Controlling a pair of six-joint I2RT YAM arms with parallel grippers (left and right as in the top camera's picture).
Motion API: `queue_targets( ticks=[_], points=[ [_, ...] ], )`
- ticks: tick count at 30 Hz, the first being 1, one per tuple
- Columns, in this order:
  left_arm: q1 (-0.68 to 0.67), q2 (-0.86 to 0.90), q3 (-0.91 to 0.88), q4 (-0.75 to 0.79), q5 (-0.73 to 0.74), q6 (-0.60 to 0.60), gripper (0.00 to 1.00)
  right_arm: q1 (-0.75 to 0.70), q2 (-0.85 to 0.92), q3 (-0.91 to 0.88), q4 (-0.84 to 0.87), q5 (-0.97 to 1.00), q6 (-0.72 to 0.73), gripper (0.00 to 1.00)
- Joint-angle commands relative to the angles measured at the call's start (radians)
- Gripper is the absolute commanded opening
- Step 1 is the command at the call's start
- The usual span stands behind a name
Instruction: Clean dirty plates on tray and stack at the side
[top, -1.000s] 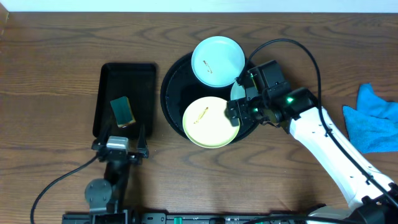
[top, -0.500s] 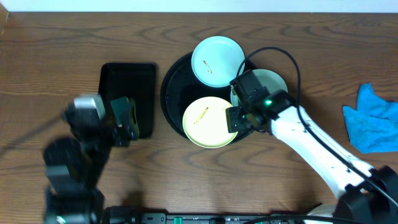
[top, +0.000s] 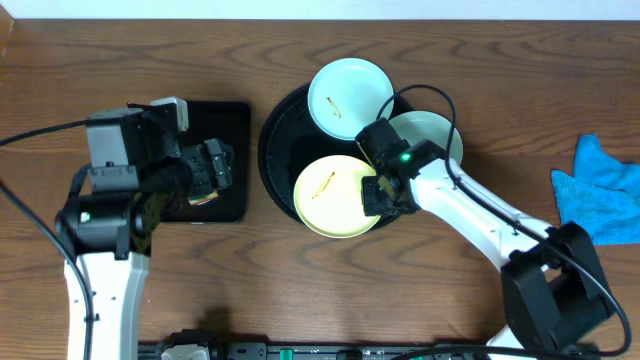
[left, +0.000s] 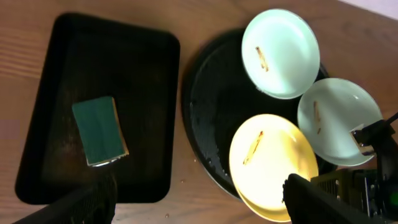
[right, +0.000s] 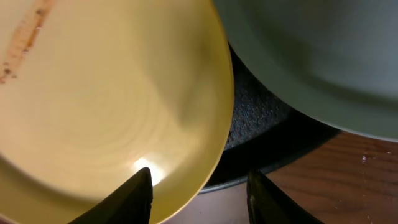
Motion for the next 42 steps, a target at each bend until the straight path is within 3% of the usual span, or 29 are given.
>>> queue_targets(
  ticks=[1, 8, 13, 24, 33, 39, 42],
  points=[
    [0.004, 0.011, 0.015, -0.005, 0.011, -0.002, 0.85, 0.003, 0.036, 0.01, 0.014, 0.012, 0.034, 0.45],
    [0.004, 0.014, 0.015, -0.019, -0.086, -0.002, 0.86, 0.004, 0.076, 0.01, 0.061, 0.016, 0.05, 0.41],
    [0.004, 0.014, 0.015, -0.051, -0.124, -0.002, 0.85, 0.004, 0.076, 0.009, 0.085, 0.025, 0.062, 0.3],
    [0.004, 0.016, 0.013, -0.057, -0.124, -0.002, 0.85, 0.005, 0.076, -0.028, 0.129, 0.053, 0.095, 0.31],
    [0.004, 0.016, 0.013, -0.058, -0.124, -0.002, 0.85, 0.005, 0.076, -0.063, 0.168, 0.054, 0.131, 0.23],
    [0.004, 0.016, 0.013, -0.058, -0.124, -0.002, 0.85, 0.003, 0.076, -0.066, 0.169, 0.053, 0.148, 0.27],
    [0.004, 0.016, 0.013, -0.058, -0.124, -0.002, 0.85, 0.003, 0.076, -0.067, 0.167, 0.053, 0.148, 0.12]
  ],
)
